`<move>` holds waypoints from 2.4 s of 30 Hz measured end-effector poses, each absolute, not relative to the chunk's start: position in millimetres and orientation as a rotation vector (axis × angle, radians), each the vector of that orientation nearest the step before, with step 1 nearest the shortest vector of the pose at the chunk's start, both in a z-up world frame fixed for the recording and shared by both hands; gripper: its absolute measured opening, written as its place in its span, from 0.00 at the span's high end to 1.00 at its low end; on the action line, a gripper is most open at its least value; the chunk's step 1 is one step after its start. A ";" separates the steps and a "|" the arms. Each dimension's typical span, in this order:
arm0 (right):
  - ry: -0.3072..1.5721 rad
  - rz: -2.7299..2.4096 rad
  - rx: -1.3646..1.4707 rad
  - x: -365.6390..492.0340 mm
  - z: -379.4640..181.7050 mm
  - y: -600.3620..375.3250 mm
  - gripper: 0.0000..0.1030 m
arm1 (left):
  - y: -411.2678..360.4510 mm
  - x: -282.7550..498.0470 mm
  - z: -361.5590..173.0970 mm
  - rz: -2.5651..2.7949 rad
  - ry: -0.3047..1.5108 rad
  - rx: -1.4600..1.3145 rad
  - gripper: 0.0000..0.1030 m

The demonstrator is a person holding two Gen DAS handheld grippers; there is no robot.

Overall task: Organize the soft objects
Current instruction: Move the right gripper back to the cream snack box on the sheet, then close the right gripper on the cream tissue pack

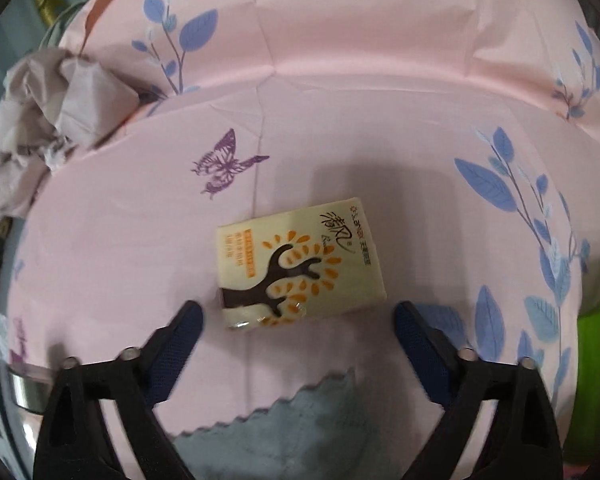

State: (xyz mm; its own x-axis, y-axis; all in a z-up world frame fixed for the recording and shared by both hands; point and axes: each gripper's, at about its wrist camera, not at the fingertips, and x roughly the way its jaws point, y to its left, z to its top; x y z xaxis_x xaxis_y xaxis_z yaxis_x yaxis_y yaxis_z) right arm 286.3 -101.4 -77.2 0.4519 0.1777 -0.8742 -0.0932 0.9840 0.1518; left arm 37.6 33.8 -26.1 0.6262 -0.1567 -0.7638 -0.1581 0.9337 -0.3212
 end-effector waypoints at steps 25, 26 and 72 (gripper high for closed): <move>1.017 0.371 0.174 57.9 -55.9 -150.4 0.27 | 42.0 24.1 -19.0 0.067 0.861 -0.371 0.09; 1.035 0.355 0.181 55.7 -62.7 -152.4 0.27 | 40.7 23.4 -20.3 0.065 0.866 -0.370 0.09; 1.040 0.496 0.426 60.1 -90.9 -190.3 0.58 | -60.6 13.0 -79.1 -0.262 1.070 -0.253 0.76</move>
State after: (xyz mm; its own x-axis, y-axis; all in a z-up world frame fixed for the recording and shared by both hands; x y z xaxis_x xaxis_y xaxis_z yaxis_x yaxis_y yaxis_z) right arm 60.1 -190.3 -90.9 0.4157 0.5757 -0.7042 -0.1853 0.8116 0.5541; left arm 13.0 -60.6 -79.1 0.4550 -0.3306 -0.8268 0.0879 0.9407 -0.3278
